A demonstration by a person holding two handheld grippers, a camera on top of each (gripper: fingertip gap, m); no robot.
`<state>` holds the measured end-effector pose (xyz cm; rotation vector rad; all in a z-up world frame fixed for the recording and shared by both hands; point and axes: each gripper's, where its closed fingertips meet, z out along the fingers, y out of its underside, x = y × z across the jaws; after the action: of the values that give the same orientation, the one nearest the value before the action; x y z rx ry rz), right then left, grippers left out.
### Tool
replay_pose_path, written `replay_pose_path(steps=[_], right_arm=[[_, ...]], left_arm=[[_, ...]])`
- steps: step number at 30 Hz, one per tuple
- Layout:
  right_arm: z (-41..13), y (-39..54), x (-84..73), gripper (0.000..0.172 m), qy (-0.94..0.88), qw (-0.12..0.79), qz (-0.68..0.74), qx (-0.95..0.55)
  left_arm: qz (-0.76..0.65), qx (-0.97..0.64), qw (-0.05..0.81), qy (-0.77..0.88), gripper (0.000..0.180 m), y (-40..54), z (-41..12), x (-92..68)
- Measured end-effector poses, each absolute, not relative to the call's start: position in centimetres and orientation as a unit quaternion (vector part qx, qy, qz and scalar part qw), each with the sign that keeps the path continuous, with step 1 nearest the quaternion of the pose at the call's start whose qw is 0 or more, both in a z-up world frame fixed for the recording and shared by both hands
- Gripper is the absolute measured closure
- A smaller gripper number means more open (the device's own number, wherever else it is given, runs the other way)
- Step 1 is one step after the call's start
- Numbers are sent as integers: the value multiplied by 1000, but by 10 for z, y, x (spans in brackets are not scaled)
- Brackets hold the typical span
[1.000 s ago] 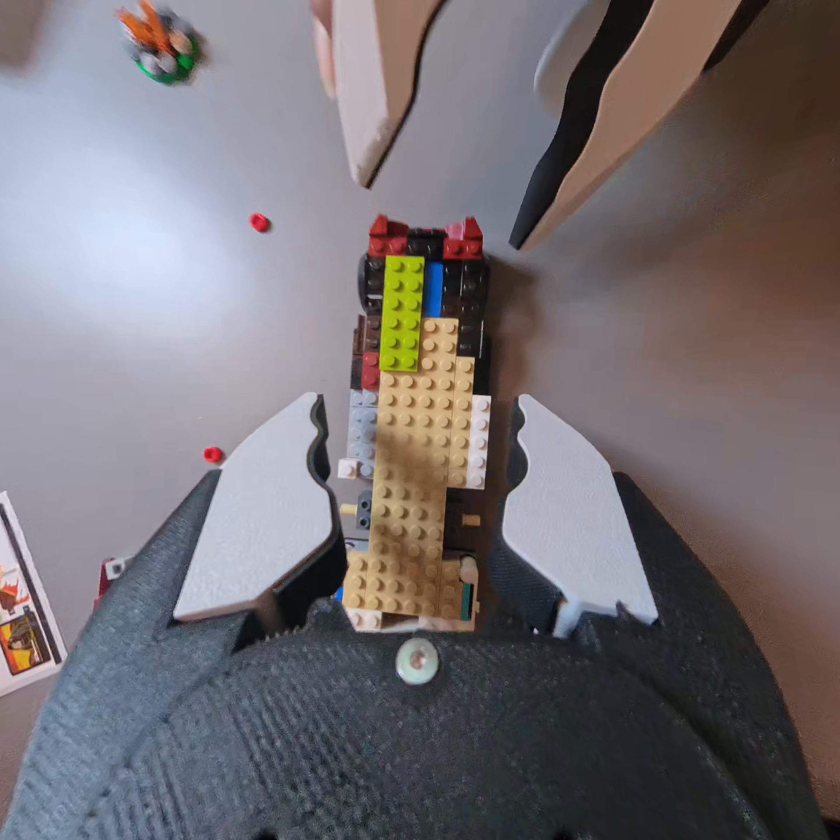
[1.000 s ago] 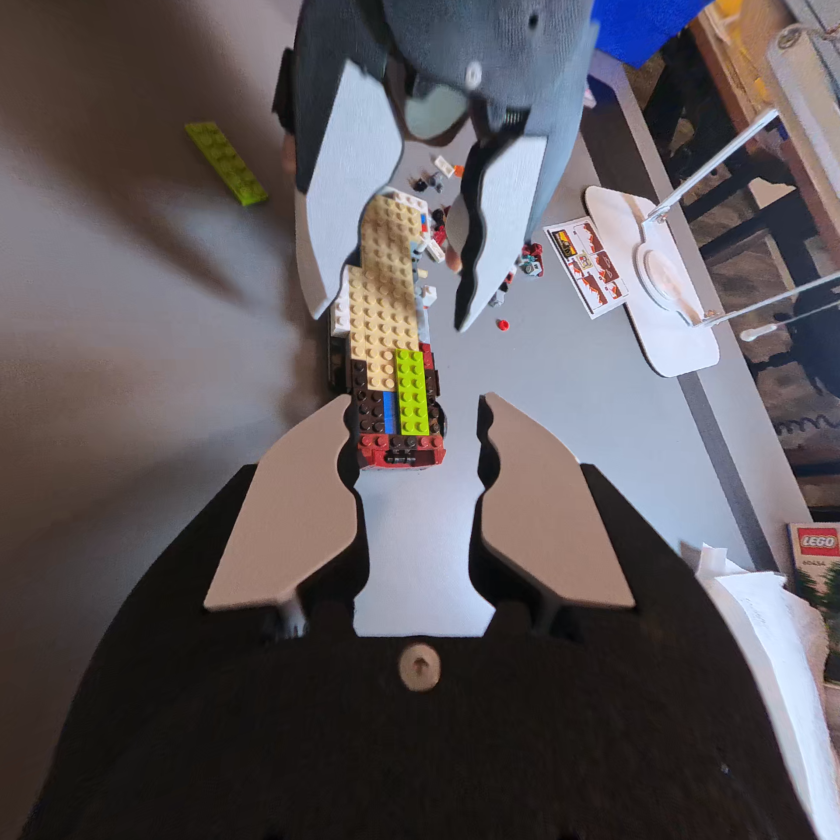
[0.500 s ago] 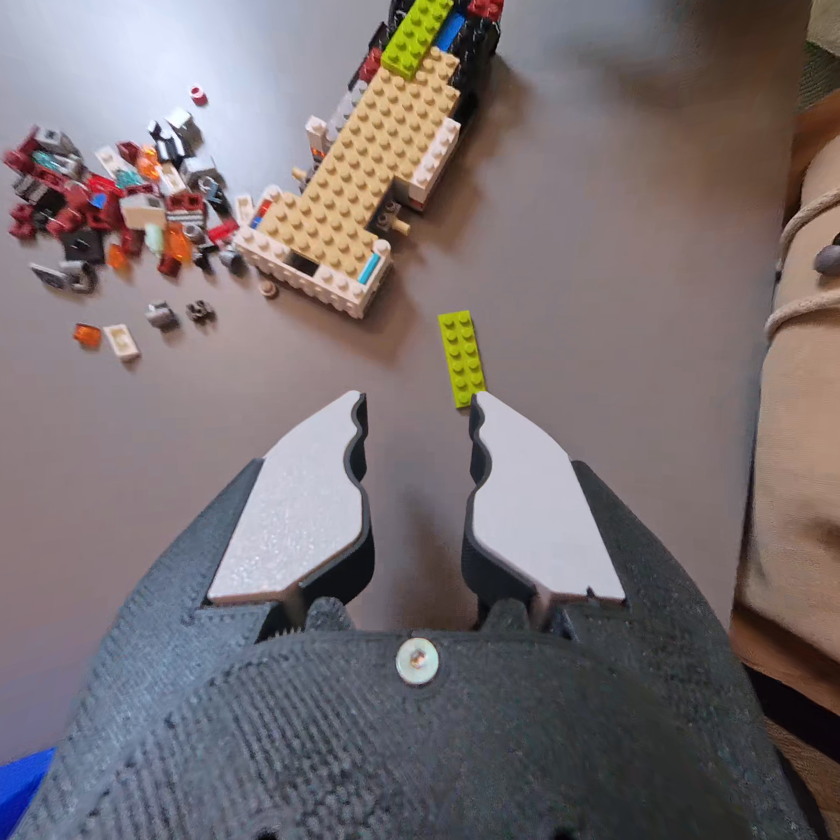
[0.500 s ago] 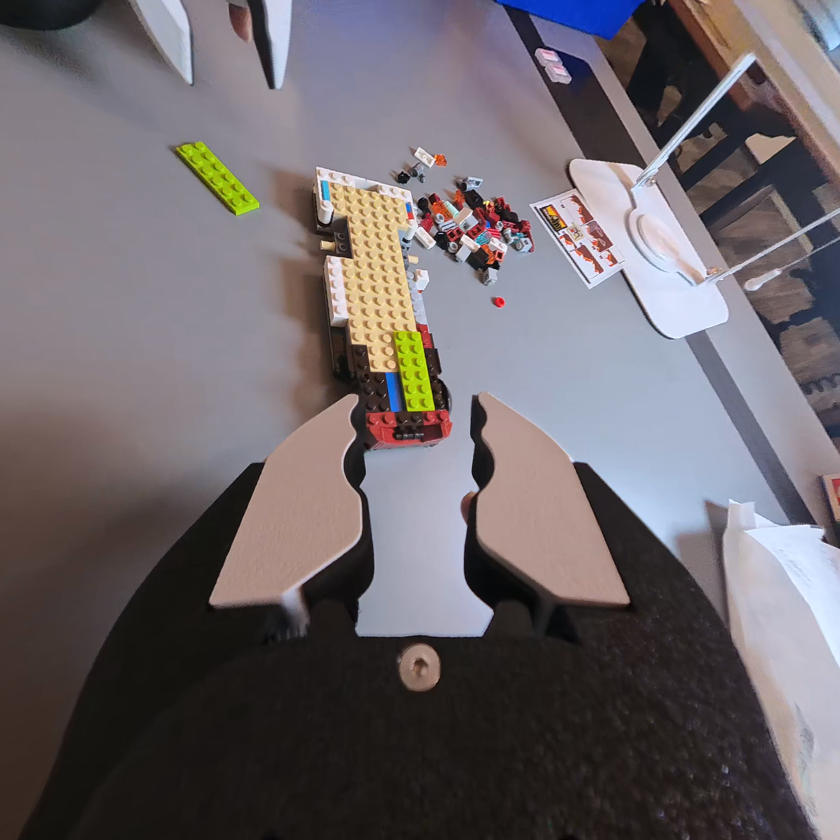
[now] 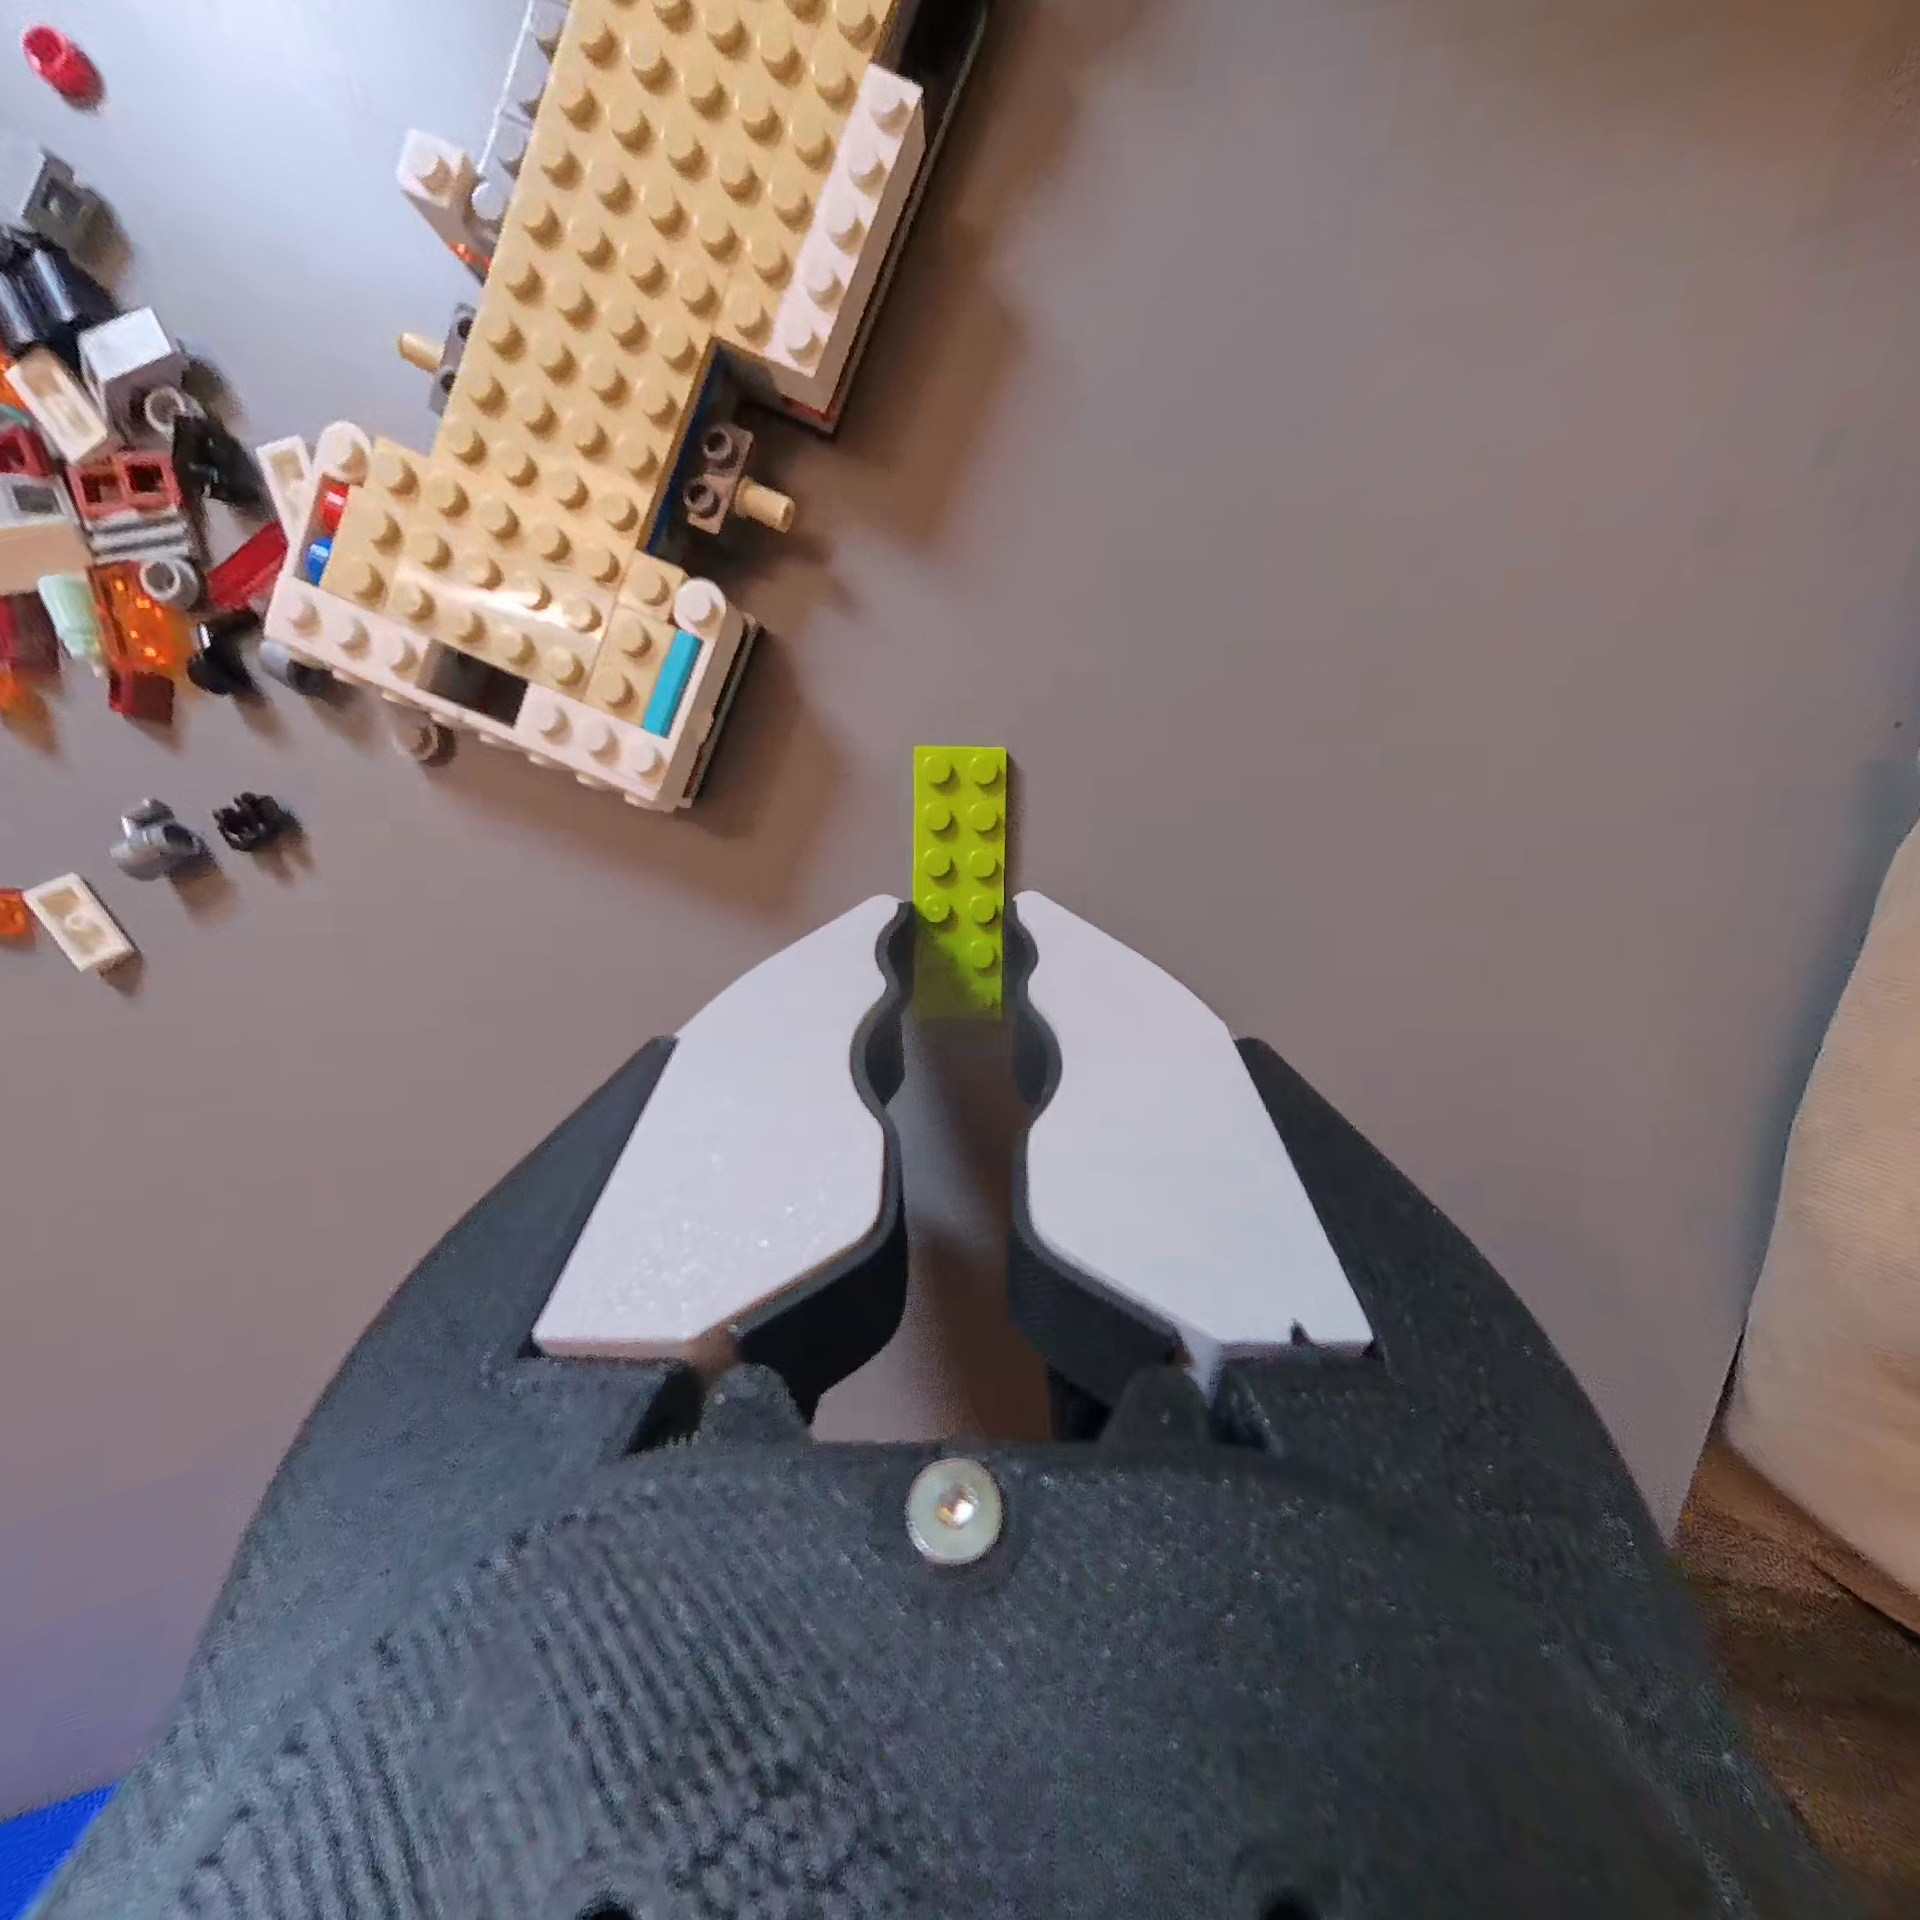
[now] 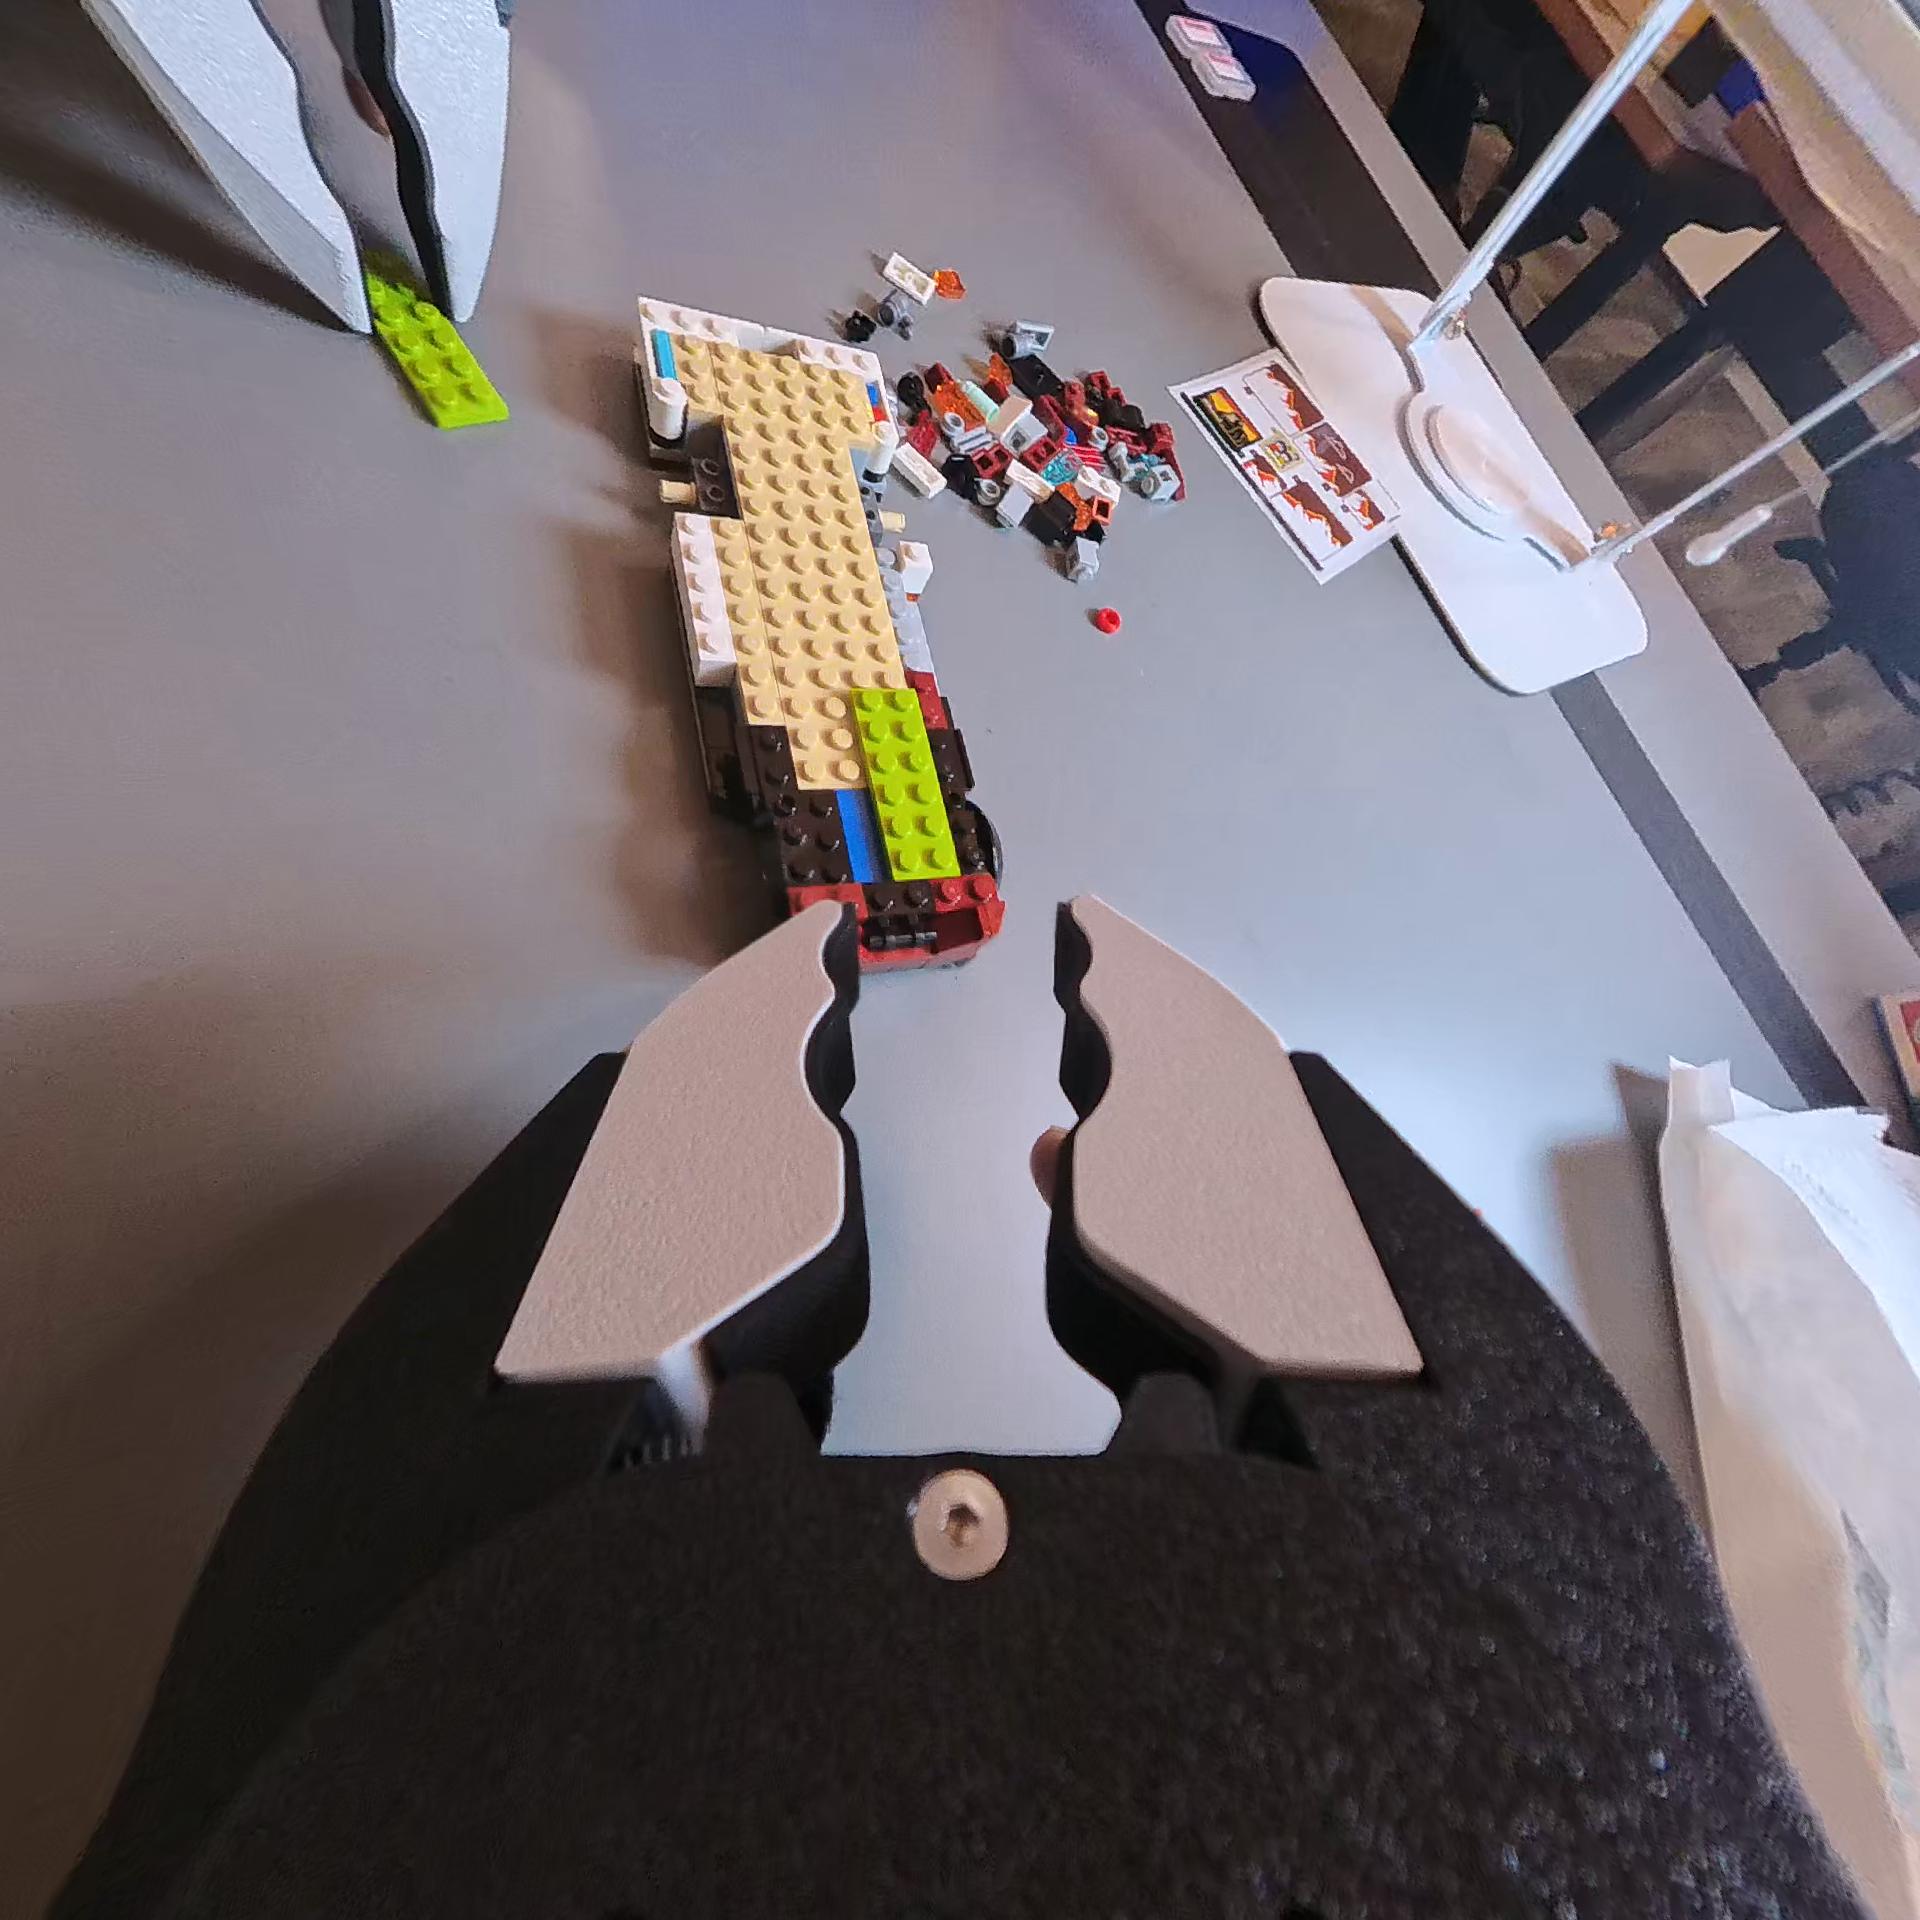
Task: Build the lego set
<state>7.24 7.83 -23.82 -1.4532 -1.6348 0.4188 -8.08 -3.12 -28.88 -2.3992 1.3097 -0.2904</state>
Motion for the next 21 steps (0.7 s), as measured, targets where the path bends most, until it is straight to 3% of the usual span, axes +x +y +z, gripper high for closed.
replay_pose_path(steps=[9, 21], right_arm=[[-230, 84, 81, 136, -641, 453, 192, -590], [-236, 89, 101, 137, -633, 454, 195, -596]], left_arm=[[-120, -768, 264, 571, 164, 28, -226, -21], [-113, -730, 192, 646, 164, 64, -263, 30]])
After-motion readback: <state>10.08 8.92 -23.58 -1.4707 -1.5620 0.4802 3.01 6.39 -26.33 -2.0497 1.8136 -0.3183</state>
